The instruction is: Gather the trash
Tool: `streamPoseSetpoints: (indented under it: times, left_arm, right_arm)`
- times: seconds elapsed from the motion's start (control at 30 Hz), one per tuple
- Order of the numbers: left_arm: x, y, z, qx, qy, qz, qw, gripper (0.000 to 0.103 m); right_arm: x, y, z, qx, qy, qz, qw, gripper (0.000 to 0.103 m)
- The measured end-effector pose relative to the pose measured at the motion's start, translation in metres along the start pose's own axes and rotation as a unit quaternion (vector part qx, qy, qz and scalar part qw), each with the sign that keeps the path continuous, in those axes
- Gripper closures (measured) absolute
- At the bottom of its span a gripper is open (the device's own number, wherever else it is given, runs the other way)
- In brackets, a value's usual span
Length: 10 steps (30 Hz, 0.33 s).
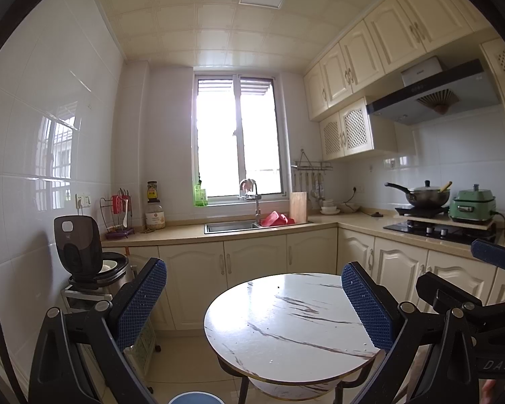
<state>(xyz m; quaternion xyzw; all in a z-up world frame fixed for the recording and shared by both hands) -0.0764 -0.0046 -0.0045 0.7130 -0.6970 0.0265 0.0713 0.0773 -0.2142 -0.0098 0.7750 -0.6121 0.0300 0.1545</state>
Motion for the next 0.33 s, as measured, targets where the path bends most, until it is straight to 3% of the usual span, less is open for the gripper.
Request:
streamPoseSetpoints:
  times: [0.33]
  left_arm:
    - [-0.0011,-0.0015,0.001,0.001,-0.001,0.0,1.0,0.001]
  right_arm:
    - [0.0015,-0.0004,0.0002,0.0,-0.001,-0.001,1.0,0.0]
Point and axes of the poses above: each gripper's, at about its wrist camera, not at the fingertips, and y roughly against the way its jaws point, x to its right, z to its underside, the point moved 4 cm from there along -y, roughly the way its jaws point, and after that the axes turned 10 degrees about y, right-handed, at the moved point
